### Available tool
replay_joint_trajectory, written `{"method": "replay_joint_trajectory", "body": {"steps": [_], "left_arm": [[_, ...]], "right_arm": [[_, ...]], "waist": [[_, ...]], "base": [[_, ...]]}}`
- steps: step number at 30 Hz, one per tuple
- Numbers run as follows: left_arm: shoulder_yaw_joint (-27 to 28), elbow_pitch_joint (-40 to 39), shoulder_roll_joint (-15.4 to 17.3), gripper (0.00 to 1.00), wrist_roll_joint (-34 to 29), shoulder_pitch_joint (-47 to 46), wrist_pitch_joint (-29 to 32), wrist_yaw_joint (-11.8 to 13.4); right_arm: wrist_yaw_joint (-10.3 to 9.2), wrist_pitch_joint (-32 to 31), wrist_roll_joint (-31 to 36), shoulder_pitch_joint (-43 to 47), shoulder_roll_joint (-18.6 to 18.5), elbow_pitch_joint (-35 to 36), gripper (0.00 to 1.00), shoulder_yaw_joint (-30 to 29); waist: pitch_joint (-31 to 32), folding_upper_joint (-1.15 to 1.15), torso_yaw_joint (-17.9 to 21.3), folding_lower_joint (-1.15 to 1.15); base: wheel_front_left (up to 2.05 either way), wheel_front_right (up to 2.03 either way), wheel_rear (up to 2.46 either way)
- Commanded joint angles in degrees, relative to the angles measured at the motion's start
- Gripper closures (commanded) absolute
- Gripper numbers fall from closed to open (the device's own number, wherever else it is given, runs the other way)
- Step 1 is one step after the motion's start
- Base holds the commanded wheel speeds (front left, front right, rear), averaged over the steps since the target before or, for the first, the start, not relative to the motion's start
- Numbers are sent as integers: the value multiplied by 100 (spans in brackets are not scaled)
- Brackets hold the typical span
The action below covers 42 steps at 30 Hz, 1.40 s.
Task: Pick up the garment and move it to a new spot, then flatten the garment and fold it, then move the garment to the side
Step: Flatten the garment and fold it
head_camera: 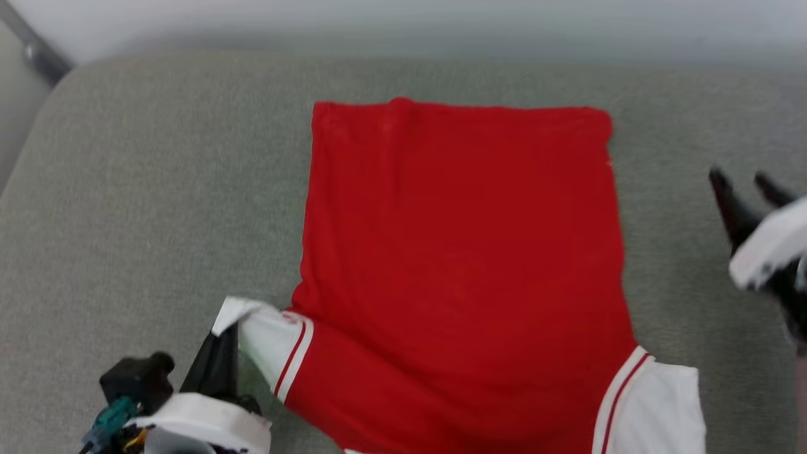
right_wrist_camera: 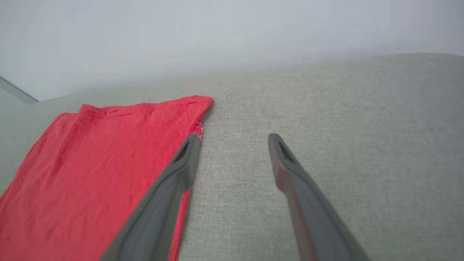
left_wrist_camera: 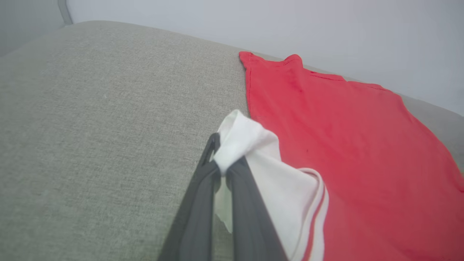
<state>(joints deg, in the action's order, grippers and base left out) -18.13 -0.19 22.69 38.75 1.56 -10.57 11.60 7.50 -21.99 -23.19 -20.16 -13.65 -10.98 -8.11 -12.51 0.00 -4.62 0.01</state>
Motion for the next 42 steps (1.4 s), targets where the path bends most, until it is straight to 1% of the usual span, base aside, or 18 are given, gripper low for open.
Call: {"method": "replay_joint_trajectory", "body": {"steps": [1, 3, 8, 11, 14, 15, 17, 22, 23, 24, 27, 32, 35, 36, 37, 38, 39, 42], "left_arm": [[-11, -95, -60, 100, -94, -234, -102, -29], [-59, -196, -135, 100, -163, -414, -178, -63], [-243, -377, -308, 100, -338, -798, -278, -191], [-337, -471, -401, 100, -458, -968, -305, -159], [-432, -566, -481, 100, -541, -1101, -324, -198], [-472, -591, -525, 100, -579, -1175, -340, -225], [-505, -602, -574, 100, -593, -1229, -357, -248], [-504, -522, -652, 100, -613, -1266, -389, -288], [-505, -499, -668, 100, -611, -1277, -399, -291], [-507, -473, -685, 100, -610, -1288, -407, -299], [-499, -382, -699, 100, -604, -1275, -422, -330], [-478, -240, -676, 100, -568, -1181, -418, -331], [-443, -118, -617, 100, -529, -1057, -384, -269], [-403, -40, -557, 100, -493, -937, -338, -234], [-403, -40, -557, 100, -493, -937, -338, -234], [-366, 21, -490, 100, -454, -792, -273, -184], [-330, 53, -449, 100, -422, -719, -248, -151], [-210, 113, -321, 100, -340, -460, -175, -55]], "right_arm": [[-1, -156, 3, -676, -53, -356, 0, 29], [-1, -410, 47, -1327, -133, -780, 0, 60], [-1, -1368, 189, -2714, -383, -1674, 0, 10], [-2, -1939, 392, -3350, -425, -2074, 0, -35], [-1, -2473, 637, -3853, -394, -2352, 0, -179], [-1, -2788, 801, -4051, -356, -2513, 0, -276], [-1, -3060, 961, -4128, -294, -2645, 0, -329], [-2, -3811, 1272, -3843, -18, -3062, 0, -568], [-2, -3946, 1324, -3806, 17, -3110, 58, -617], [-2, -4010, 1365, -3775, 50, -3095, 100, -645], [-1, -4027, 1415, -3774, 70, -2917, 100, -631], [-1, -3822, 1373, -3838, -140, -2589, 100, -417], [-1, -3623, 1263, -3830, -385, -2325, 100, -108], [-2, -3486, 1129, -3745, -559, -2098, 100, 174], [-2, -3486, 1129, -3745, -559, -2098, 100, 174], [-2, -3395, 900, -3515, -759, -1875, 100, 470], [-2, -3338, 827, -3358, -888, -1765, 100, 670], [-2, -3243, 433, -2821, -1266, -1441, 100, 1046]], "waist": [[-713, 0, -383, -1], [-959, 0, -534, -1], [-1475, 0, -954, -1], [-1745, 0, -1099, -1], [-1981, 0, -1226, -1], [-2091, 0, -1298, -1], [-2171, 0, -1351, -1], [-2236, 0, -1401, -1], [-2234, 0, -1409, -1], [-2222, 0, -1416, -1], [-2125, 0, -1413, -1], [-1855, 0, -1348, -1], [-1529, 0, -1228, -1], [-1273, 0, -1119, -1], [-1273, 0, -1119, -1], [-998, 0, -1003, -1], [-855, 0, -925, -1], [-399, 0, -665, -1]], "base": [[0, 0, 0], [0, 0, 0], [0, 0, 0], [0, 0, 0], [0, 0, 0], [0, 0, 0], [0, 0, 0], [0, 0, 0], [0, 0, 0], [0, 0, 0], [0, 0, 0], [0, 0, 0], [0, 0, 0], [0, 0, 0], [0, 0, 0], [0, 0, 0], [0, 0, 0], [0, 0, 0]]}}
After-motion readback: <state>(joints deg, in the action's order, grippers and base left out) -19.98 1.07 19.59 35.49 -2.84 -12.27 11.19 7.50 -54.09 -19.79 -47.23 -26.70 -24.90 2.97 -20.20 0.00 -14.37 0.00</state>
